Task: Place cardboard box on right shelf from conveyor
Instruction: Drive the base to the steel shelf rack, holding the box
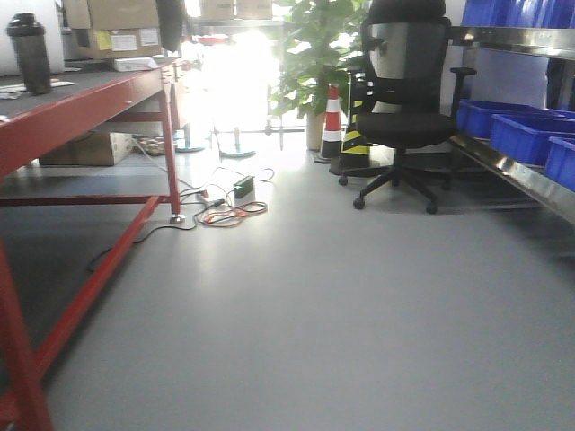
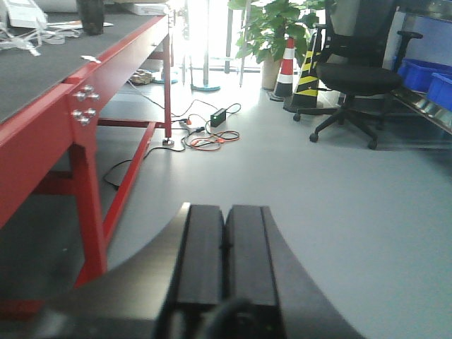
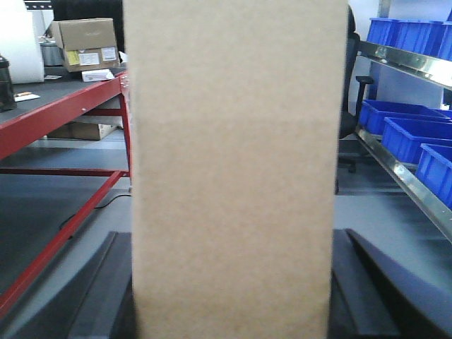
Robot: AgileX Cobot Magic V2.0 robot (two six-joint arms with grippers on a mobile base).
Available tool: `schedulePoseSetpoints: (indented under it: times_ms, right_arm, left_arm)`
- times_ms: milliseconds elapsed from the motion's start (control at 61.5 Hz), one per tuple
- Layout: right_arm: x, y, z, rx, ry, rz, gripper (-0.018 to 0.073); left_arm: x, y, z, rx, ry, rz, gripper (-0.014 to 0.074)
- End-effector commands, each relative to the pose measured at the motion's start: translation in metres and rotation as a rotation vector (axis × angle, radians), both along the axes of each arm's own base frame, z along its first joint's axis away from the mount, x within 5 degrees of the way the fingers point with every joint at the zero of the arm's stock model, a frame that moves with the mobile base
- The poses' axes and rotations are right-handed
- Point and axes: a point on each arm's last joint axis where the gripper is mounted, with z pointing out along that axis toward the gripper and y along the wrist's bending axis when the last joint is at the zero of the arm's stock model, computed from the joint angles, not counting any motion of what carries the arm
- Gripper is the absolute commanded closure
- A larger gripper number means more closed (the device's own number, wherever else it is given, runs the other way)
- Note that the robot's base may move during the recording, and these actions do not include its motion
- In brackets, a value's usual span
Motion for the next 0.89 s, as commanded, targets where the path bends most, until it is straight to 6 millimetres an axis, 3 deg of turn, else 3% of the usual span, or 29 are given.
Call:
schedulePoseSetpoints:
  times_ms: [0,878]
  right_arm:
    - [-0.0015,-0.0007,0.0172,0.002,-0.114,-0.011,0.0501]
    - [-0.0015,-0.0007,0.0172,0.002,-0.114,-0.011,0.0501]
  left_arm:
    - [-0.0001,0.0005,0.0060,-0.012,-0.084,0.006,0.0713]
    - [-0.0001,0.0005,0.0060,-0.012,-0.084,0.006,0.0713]
